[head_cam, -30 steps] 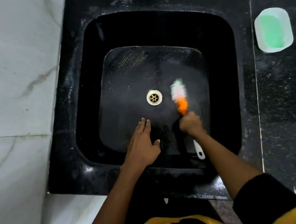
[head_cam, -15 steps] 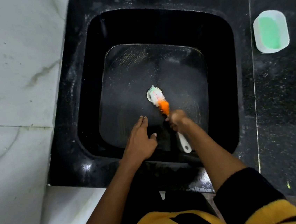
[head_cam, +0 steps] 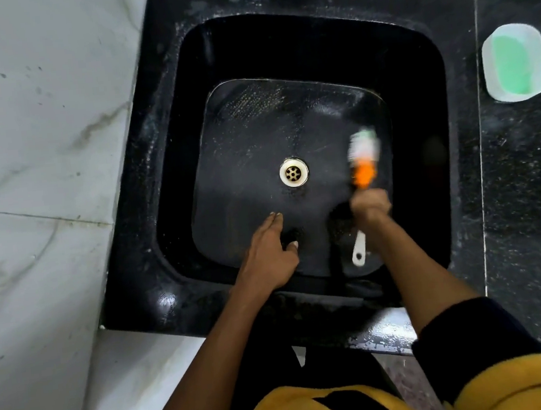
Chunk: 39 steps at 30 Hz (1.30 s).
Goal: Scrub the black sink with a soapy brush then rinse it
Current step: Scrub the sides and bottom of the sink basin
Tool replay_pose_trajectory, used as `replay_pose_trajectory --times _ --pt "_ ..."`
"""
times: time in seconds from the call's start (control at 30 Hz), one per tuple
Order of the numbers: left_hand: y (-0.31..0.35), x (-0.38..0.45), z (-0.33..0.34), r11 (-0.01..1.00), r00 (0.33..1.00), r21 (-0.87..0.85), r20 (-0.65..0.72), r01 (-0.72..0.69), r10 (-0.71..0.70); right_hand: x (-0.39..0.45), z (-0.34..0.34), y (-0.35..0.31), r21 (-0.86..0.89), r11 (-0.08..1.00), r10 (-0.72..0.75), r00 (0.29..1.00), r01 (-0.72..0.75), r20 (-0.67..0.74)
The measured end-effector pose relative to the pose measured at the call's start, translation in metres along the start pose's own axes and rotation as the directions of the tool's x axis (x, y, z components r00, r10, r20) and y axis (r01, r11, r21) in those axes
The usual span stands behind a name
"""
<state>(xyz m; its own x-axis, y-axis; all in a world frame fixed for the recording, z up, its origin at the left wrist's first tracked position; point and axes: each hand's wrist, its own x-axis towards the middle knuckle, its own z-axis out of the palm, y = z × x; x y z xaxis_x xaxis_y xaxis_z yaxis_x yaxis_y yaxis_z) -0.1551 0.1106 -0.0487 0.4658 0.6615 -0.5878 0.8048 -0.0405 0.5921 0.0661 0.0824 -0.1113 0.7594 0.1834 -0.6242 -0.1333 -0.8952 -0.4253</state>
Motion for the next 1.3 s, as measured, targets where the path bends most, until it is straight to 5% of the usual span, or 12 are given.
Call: replay_pose_trajectory --times 0.1,0.3,0.37,0.43,0.53,0.67,0.77,0.83,0.9,1.1,1.17,1.3 --pt "0.000 -0.001 0.000 1.000 1.000 -0.011 0.000 0.004 -0.004 0.017 -0.014 0.010 0.180 0.979 0.094 0.995 -0.098 0.033" --pt "0.002 0.000 0.001 1.000 0.999 0.001 0.037 0.005 -0.005 -0.005 0.024 -0.002 -0.112 0.982 -0.115 0.957 0.149 0.267" --pt "0.000 -0.002 0.000 1.000 0.999 0.002 0.041 0.014 -0.014 0.000 0.022 -0.005 -0.214 0.955 -0.161 0.965 0.206 0.209" --pt "-0.001 -0.001 -0.001 1.000 0.999 -0.003 0.031 0.014 -0.014 0.011 0.006 -0.007 -0.167 0.984 -0.051 0.998 0.057 0.040" --pt "0.000 0.000 0.001 1.000 1.000 -0.004 0.023 0.009 -0.009 0.023 -0.004 -0.006 -0.229 0.973 0.024 1.000 -0.023 0.002" --pt "0.002 0.000 0.003 0.999 0.999 0.032 0.033 -0.005 0.004 0.004 0.022 -0.005 -0.347 0.888 -0.187 0.927 0.301 0.324" --pt "-0.001 -0.002 0.001 1.000 1.000 0.016 0.031 0.001 -0.001 0.014 0.009 -0.020 -0.415 0.853 -0.257 0.947 0.316 0.194" --pt "-0.005 0.000 0.001 1.000 1.000 -0.010 0.017 0.000 0.000 0.029 -0.013 -0.027 -0.361 0.928 -0.089 0.996 0.091 0.024" --pt "-0.006 0.001 0.004 1.000 1.000 -0.025 0.010 0.002 -0.002 0.035 -0.026 -0.022 -0.301 0.953 0.049 0.998 -0.038 0.027" --pt "0.008 0.002 0.006 0.996 0.996 -0.072 0.073 0.054 -0.049 -0.037 0.014 -0.011 0.002 0.989 0.120 0.795 -0.151 0.595" --pt "0.019 -0.002 0.005 0.990 0.998 -0.135 0.051 0.043 -0.036 -0.067 0.030 -0.014 0.168 0.953 0.082 0.751 -0.251 0.655" --pt "0.031 -0.001 0.009 0.954 0.992 -0.272 0.004 0.126 -0.130 -0.086 0.042 -0.019 0.498 0.777 0.008 0.797 -0.385 0.604"
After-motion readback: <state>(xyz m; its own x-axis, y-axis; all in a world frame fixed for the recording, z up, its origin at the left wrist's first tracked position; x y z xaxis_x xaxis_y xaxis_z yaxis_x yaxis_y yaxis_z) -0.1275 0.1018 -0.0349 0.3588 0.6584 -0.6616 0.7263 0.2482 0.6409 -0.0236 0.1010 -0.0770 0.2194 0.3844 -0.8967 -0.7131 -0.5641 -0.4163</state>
